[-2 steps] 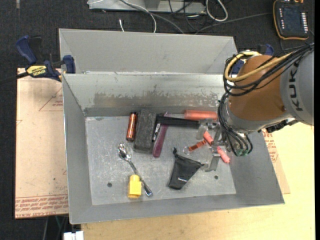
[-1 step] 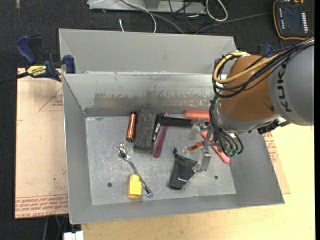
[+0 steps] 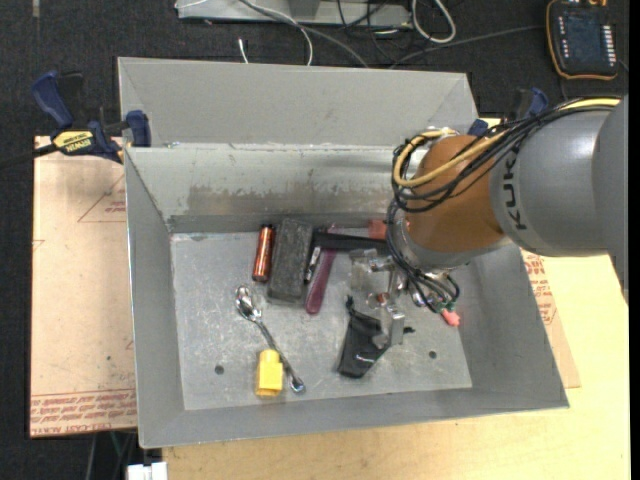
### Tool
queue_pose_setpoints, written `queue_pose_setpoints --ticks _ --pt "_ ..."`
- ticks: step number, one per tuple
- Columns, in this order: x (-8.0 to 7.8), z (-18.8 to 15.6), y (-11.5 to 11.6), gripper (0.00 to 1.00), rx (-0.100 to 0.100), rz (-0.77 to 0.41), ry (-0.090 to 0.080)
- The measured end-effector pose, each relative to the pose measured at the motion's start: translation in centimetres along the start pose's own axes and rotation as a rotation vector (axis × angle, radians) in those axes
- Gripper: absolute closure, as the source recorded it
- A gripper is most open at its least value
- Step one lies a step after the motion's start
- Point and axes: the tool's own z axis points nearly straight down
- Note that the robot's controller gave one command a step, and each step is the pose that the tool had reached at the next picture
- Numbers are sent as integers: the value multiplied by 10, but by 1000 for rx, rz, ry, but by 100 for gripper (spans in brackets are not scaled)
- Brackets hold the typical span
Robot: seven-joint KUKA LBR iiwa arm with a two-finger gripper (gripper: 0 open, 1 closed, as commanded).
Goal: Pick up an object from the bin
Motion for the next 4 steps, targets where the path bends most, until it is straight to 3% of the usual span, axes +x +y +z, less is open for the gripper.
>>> queue_pose_setpoints --ticks 1,2,3,4 --pt "2 -26 2 0 -2 27 6" --pt "10 -25 19 0 -1 -23 1" --pt "34 -2 -33 0 1 211 -9" --pt "43 -17 -21 0 -4 172 -3"
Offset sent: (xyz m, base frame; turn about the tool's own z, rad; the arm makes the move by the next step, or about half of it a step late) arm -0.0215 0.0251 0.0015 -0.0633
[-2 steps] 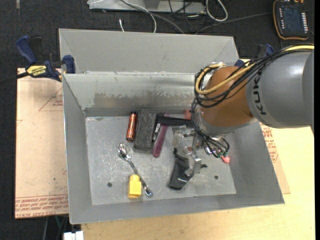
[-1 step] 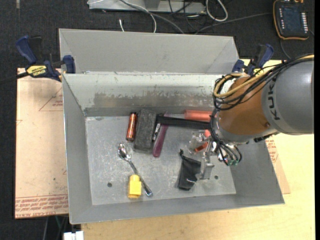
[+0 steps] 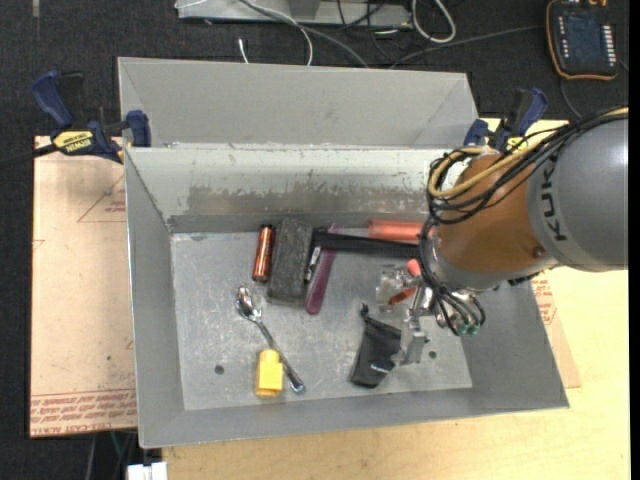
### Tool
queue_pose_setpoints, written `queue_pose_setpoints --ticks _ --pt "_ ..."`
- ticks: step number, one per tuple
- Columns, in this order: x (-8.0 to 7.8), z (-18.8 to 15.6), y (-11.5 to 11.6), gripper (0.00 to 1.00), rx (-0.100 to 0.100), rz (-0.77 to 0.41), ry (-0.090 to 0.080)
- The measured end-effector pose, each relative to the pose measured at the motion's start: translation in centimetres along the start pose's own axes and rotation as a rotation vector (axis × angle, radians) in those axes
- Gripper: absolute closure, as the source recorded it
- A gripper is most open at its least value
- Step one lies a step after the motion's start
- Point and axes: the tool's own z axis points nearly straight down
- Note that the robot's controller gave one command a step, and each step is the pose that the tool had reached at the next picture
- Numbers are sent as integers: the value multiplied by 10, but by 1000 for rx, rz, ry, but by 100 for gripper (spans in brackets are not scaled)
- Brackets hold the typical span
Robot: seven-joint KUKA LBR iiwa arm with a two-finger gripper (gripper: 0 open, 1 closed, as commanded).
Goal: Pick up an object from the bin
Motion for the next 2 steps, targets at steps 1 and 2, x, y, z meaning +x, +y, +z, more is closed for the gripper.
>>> queue_pose_setpoints --ticks 1,2 --pt "-4 1 0 0 0 -36 0" --pt "12 13 1 100 1 -315 -9"
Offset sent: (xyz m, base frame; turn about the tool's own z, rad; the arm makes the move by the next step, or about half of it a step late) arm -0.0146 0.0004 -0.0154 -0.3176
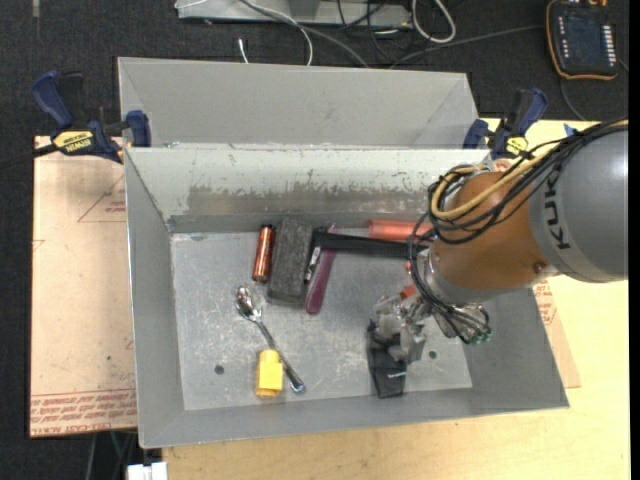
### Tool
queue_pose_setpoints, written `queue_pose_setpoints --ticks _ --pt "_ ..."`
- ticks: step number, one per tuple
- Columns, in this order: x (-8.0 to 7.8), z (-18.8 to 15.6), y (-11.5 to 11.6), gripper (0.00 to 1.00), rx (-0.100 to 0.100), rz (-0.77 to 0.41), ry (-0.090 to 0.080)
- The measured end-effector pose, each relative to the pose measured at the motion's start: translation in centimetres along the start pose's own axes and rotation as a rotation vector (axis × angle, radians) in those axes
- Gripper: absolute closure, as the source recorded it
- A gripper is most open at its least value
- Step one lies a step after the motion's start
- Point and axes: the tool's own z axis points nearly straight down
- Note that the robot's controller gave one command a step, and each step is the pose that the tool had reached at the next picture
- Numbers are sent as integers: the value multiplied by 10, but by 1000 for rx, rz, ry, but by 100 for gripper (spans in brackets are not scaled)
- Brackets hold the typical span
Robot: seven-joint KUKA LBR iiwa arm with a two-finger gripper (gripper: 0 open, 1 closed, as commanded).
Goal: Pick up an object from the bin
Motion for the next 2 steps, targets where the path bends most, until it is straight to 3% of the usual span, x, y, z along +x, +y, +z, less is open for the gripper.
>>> queue_pose_setpoints --ticks 1,2 --pt "0 0 0 100 0 0 0" --pt "-1 -4 -2 0 -2 -96 3"
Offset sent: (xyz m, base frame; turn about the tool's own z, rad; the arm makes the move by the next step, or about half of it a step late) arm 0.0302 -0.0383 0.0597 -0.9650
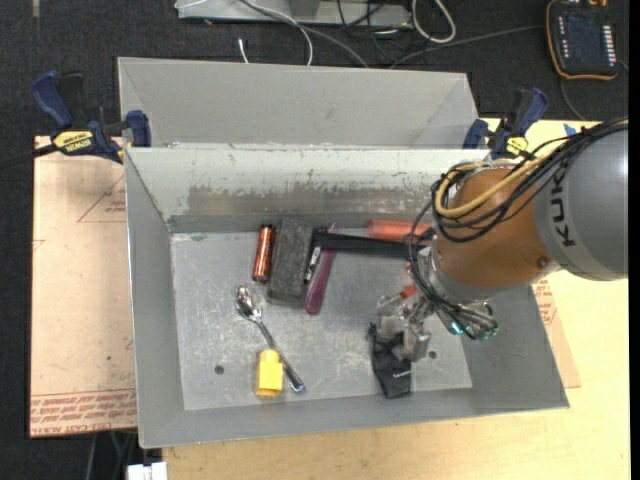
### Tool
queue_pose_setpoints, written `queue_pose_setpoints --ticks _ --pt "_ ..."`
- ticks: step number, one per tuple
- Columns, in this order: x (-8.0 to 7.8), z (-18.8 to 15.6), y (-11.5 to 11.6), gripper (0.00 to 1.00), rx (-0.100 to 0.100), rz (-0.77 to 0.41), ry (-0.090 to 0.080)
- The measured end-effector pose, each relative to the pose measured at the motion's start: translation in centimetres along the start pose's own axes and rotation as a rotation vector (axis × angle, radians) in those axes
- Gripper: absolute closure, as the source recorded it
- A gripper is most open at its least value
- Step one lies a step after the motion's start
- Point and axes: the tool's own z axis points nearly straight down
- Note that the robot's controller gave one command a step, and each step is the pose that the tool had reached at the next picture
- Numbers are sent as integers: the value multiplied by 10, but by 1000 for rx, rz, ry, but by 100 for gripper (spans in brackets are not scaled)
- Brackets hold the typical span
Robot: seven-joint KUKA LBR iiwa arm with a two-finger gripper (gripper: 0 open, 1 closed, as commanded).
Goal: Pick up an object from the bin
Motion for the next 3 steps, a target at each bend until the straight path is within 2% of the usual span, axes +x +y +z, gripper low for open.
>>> queue_pose_setpoints --ticks 1,2,3 --pt "-10 -44 -34 0 3 -680 -3" --pt "6 -162 -24 0 -5 -622 -1" --pt "-1 -187 -23 0 -2 -832 -3"
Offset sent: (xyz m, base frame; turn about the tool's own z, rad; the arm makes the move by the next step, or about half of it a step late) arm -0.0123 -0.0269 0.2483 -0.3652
